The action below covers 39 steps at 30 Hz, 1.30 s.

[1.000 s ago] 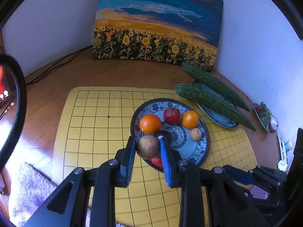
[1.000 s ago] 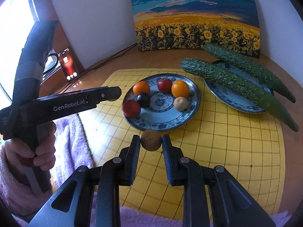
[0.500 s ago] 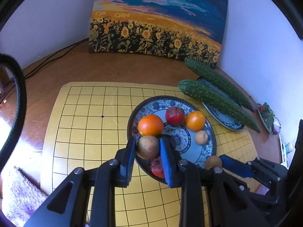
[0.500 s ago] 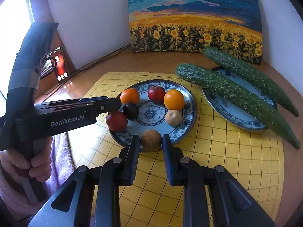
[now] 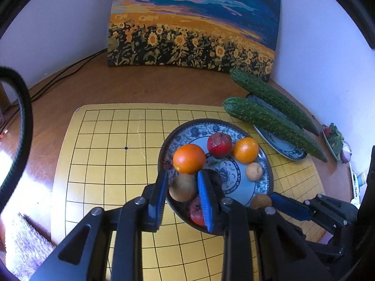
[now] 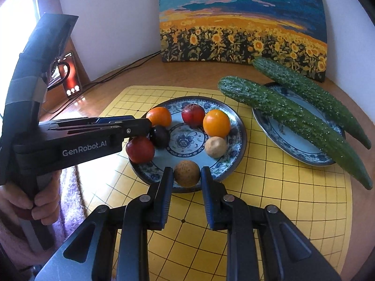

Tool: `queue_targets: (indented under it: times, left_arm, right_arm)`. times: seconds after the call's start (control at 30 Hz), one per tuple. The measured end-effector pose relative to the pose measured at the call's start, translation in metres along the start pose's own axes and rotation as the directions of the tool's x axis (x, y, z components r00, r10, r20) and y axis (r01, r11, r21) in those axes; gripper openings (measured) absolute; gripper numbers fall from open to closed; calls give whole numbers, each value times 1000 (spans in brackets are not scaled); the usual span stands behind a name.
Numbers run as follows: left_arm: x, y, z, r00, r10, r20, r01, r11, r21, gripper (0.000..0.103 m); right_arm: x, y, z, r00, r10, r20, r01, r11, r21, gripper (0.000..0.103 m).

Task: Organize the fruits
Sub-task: 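Carry the potato with the left tool onto the plate while the right tool places its potato, then withdraw both open tools from the plate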

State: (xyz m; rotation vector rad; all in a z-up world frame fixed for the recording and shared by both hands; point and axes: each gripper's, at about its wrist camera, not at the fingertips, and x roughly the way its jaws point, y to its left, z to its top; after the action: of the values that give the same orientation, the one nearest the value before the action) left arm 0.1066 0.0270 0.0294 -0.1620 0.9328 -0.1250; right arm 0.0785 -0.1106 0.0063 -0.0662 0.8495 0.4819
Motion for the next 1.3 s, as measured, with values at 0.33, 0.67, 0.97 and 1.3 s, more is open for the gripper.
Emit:
queue_targets:
  times: [0.33,0.67,0.97,1.3]
  left_arm:
    - [-3,-5,-2,1000,15,9,-15,1000,23,27]
    - [-27,-15,-8,1000,-2,23,2,1000,16,33]
    - [-45,-21,-29,999,34,15,-34,999,1,48]
    - [-40,-27,-58,992,124,-11,-125,992,-26,64]
  right_arm:
    - [6,6,-1,1000,17,-6,-17,1000,-8,25]
    - [-6,0,-2,999,44,15,-44,998,34,42]
    - [-24,-5,-11,999,-1,35,-1,999,52,56]
    - [-24,-18,-32,999,-52,12,51,995,91,72]
